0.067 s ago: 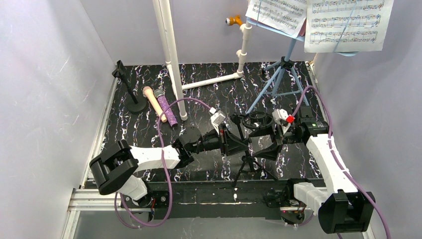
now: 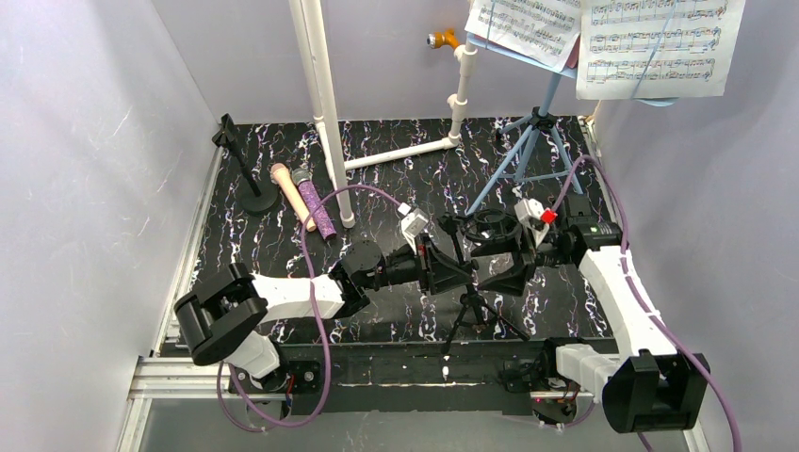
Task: Pack up the instrument practice props
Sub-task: Unscrew the knob on the microphone stand.
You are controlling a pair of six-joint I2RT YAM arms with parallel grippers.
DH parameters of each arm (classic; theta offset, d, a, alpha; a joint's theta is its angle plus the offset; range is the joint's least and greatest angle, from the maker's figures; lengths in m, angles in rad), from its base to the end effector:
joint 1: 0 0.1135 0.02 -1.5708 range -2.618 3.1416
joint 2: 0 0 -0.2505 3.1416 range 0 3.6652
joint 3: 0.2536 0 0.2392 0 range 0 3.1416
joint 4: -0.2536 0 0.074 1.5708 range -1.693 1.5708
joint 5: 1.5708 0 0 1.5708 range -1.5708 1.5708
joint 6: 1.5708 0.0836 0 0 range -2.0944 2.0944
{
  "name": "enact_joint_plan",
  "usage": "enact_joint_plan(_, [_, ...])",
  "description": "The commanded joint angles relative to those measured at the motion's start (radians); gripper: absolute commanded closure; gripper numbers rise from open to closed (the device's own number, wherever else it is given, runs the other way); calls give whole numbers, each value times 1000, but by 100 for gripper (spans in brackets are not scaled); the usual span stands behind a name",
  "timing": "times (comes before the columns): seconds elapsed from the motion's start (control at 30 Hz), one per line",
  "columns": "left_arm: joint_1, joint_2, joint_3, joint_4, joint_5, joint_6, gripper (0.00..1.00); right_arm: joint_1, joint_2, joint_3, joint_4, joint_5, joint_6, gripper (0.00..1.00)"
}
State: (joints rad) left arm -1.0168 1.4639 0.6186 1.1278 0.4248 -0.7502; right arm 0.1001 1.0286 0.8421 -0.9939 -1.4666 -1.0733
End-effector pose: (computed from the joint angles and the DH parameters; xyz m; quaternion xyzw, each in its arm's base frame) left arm 0.1475 -0.3039 0.2710 0.2451 0.5594 -0.6845 0.3981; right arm 0.1518 0.0988 0.2676 -0.5116 0.5351 0.5130 0.4344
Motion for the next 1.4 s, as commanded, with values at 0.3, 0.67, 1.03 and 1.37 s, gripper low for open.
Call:
enact_joint_plan(0.3, [-13, 40, 21, 228, -57, -25, 100, 1, 91, 104, 13, -17, 145, 28])
enact_joint_plan(0.67, [-12, 42, 10, 242, -62, -18, 100, 1, 54, 68, 174, -17, 344, 44])
enact_joint_plan(1.03, [-12, 51, 5, 242, -52, -16, 100, 1, 66, 73, 188, -17, 409, 48])
enact_joint_plan(1.37, [-14, 39, -4, 247, -48, -6, 100, 1, 74, 75, 203, -17, 441, 46])
